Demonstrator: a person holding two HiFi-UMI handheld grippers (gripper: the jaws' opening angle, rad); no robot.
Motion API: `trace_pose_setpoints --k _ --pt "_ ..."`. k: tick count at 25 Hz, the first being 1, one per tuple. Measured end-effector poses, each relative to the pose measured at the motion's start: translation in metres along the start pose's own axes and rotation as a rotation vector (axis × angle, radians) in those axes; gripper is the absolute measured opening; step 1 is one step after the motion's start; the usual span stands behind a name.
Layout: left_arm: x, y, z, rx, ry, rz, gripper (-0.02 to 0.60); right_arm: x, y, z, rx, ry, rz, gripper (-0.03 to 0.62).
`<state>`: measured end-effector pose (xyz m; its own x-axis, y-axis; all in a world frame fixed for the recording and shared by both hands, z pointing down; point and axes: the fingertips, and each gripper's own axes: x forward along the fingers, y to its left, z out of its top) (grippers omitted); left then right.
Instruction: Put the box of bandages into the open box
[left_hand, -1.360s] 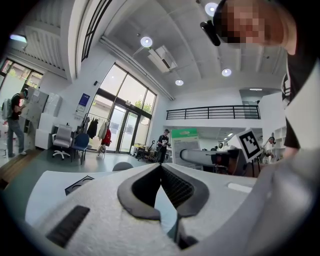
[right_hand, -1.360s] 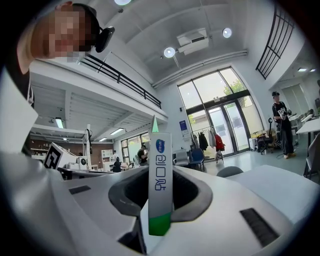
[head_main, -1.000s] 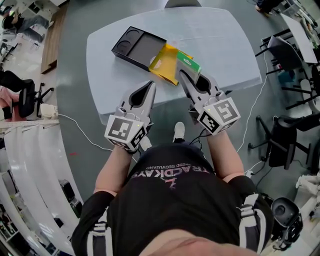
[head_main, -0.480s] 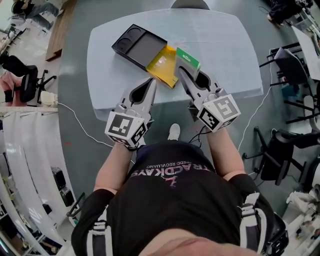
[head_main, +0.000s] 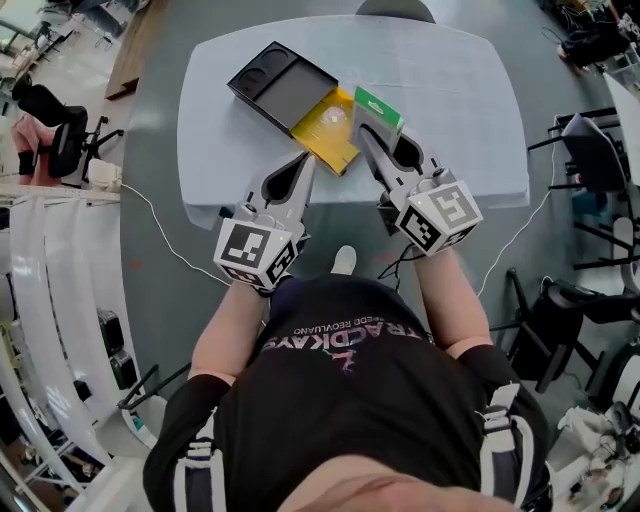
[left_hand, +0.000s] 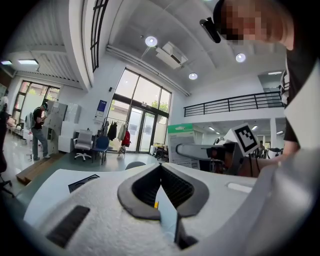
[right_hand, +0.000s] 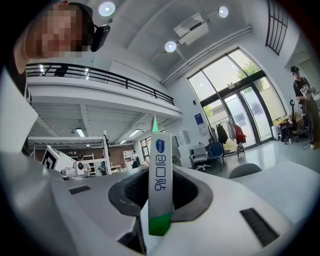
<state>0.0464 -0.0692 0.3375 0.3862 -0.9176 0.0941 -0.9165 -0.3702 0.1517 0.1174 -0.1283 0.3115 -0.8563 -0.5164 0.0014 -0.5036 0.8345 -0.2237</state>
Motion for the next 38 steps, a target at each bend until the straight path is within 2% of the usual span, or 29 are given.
trace_pose_setpoints --k 6,11,17,22,32,38 --pt "0.004 -0.001 -0.002 0.026 0.021 0.007 0.017 0.005 -0.011 -0.003 0.03 0.007 0.003 0.089" --pt "0.008 0.01 -0.008 0.011 0.03 -0.003 0.017 0.017 -0.015 -0.011 0.052 0.017 -0.016 0.089" --pt "0.023 0.027 -0.012 -0.004 0.038 -0.057 0.016 0.037 -0.027 -0.021 0.063 0.045 -0.065 0.089" --pt "0.04 0.052 -0.021 0.013 0.055 -0.114 0.017 0.062 -0.044 -0.036 0.074 0.073 -0.118 0.089" --pt "0.064 0.088 -0.062 -0.006 0.118 -0.207 0.016 0.106 -0.084 -0.099 0.115 0.221 -0.198 0.089" --pt "0.081 0.094 -0.089 -0.016 0.151 -0.256 0.017 0.112 -0.121 -0.159 0.147 0.353 -0.263 0.089"
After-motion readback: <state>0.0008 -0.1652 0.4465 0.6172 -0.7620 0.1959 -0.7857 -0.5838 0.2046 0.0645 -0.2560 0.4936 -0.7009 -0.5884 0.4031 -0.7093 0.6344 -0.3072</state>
